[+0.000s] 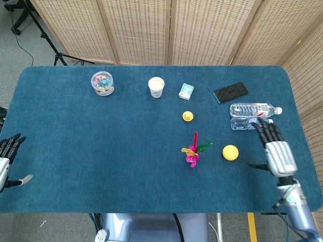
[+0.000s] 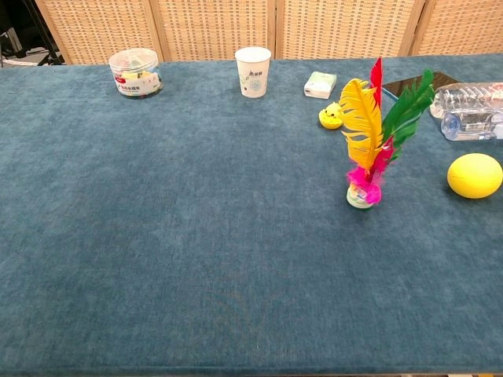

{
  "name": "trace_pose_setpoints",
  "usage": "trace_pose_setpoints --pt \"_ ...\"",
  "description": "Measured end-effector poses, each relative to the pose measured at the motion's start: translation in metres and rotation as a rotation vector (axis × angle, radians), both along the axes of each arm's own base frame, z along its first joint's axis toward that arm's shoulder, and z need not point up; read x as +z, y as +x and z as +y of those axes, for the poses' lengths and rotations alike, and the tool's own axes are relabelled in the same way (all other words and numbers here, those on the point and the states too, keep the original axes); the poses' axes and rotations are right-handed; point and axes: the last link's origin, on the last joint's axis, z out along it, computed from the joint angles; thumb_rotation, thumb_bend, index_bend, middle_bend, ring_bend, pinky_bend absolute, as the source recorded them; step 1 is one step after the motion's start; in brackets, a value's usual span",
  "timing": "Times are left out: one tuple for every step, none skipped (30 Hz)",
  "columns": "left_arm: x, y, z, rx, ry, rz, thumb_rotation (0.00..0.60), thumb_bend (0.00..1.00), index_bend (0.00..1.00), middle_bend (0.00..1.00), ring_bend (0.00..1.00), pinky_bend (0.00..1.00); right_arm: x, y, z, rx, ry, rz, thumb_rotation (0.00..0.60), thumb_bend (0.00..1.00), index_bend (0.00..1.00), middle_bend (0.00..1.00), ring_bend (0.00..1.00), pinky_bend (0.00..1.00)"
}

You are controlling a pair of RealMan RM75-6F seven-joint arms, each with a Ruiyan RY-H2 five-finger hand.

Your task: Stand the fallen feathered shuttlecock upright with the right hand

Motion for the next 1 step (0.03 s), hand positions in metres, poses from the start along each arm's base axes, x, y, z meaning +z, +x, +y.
trace_pose_setpoints --pt "-0.0007 -0.0009 0.0013 0.005 0.000 0.000 0.600 0.00 0.00 0.00 0.00 0.00 0.0032 -0.0068 0.0049 -0.001 -0.028 0.034 0.600 0.00 0.00 0.00 0.00 0.00"
